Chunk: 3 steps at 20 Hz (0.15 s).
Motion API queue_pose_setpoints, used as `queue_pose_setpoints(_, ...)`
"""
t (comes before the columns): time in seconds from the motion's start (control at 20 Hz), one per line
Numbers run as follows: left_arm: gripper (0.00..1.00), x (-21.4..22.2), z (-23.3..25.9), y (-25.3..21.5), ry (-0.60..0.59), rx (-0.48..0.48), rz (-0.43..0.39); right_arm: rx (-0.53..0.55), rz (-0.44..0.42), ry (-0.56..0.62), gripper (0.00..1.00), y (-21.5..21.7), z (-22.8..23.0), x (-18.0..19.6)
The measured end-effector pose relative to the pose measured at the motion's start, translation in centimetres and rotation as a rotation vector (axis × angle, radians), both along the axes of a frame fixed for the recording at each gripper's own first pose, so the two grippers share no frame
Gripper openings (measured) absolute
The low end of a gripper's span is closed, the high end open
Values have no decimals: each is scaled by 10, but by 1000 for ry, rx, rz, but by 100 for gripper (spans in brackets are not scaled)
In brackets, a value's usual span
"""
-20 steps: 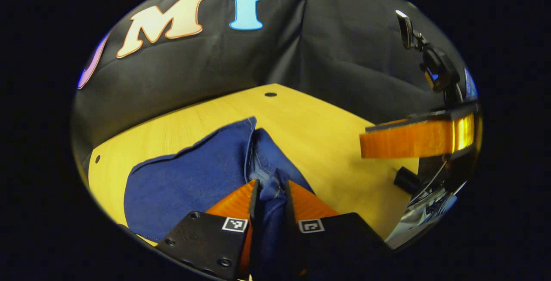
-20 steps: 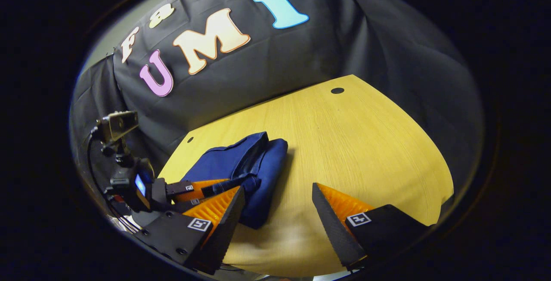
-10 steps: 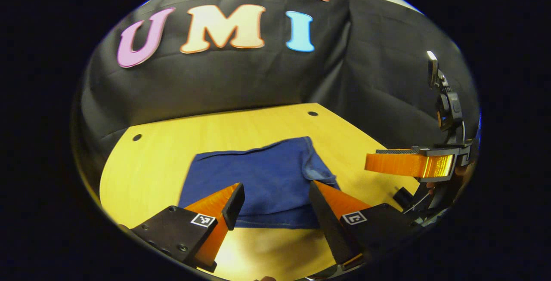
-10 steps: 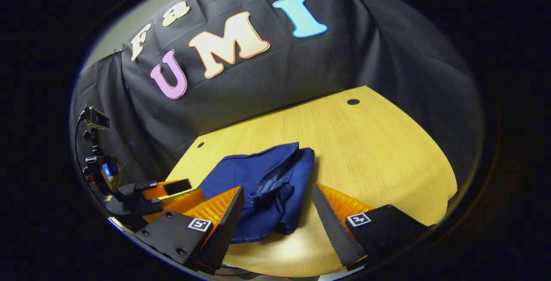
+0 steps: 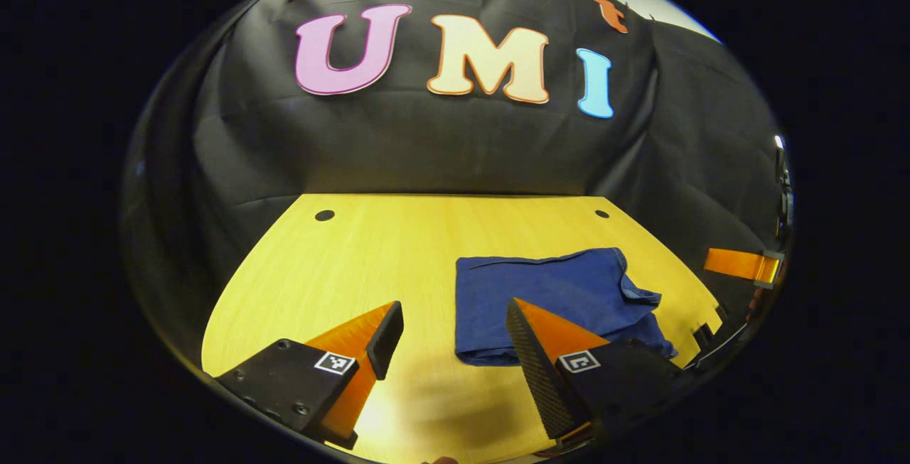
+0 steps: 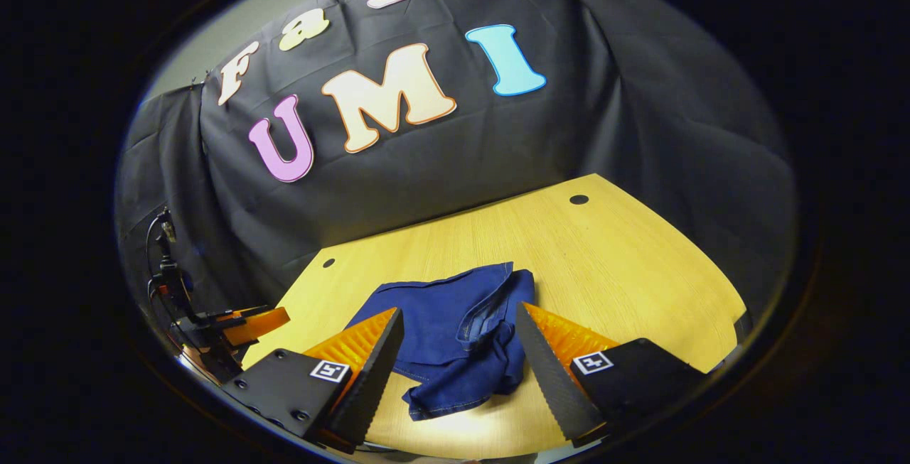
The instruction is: Grasp the waist and the cuffs of the jeans and fold them to make the two legs overlap; first hold the waist and fold one-third of the jeans toward the cuffs, then hold the cuffs and fold the remaining one-third in the same direction to finish folding.
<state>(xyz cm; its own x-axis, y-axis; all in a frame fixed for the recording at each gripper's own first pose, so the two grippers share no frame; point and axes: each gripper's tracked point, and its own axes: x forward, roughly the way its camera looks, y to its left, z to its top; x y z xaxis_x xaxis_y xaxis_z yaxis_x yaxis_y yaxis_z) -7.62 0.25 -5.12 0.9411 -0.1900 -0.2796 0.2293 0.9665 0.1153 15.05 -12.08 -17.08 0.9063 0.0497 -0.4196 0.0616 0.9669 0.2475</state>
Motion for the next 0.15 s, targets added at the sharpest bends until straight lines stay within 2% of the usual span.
queue_pose_setpoints(0.15, 88, 0, 2, 0, 2, 9, -25, -14, -18, -7, 98, 2, 5, -3)
